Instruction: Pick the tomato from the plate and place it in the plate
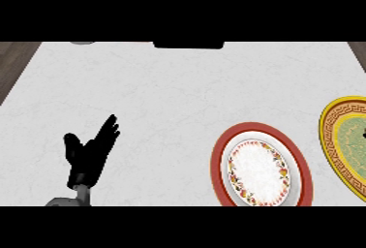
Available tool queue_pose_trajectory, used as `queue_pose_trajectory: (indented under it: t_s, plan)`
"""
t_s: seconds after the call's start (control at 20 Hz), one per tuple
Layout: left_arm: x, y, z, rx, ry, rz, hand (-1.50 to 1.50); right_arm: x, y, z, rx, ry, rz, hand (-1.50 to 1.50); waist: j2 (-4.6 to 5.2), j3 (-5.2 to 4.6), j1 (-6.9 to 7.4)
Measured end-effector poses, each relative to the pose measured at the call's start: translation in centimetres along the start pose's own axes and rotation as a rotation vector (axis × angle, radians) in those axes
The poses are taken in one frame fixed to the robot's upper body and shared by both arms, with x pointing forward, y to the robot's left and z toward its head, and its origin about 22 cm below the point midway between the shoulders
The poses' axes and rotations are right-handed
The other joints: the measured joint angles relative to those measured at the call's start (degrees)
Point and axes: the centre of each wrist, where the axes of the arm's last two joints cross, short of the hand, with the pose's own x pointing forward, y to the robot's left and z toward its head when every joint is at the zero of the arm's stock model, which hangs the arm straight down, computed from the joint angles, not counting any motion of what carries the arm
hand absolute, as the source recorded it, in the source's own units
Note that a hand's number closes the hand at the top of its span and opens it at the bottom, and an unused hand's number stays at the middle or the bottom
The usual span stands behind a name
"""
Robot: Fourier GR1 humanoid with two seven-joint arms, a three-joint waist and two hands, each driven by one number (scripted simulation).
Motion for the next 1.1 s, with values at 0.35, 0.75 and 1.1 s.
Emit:
queue_pose_trajectory:
  t_s: [0.35, 0.75, 1.1]
  plan:
    - [0.0, 0.0, 0.1, 0.007, 0.007, 0.002, 0.00, -1.2, 0.0, -0.7, -0.085, -0.078, -0.258, -1.50, -0.18, -0.04, -0.61]
    - [-0.2, 0.6, 0.7, 0.024, 0.003, 0.006, 0.00, -4.9, -4.9, -0.1, -0.076, -0.053, -0.442, -1.50, -0.48, -0.22, -1.50]
    - [-0.2, 0.5, 0.9, 0.040, 0.018, 0.003, 0.00, -9.7, -10.0, 3.4, 0.068, -0.079, -0.509, -1.50, -0.57, -0.30, -2.01]
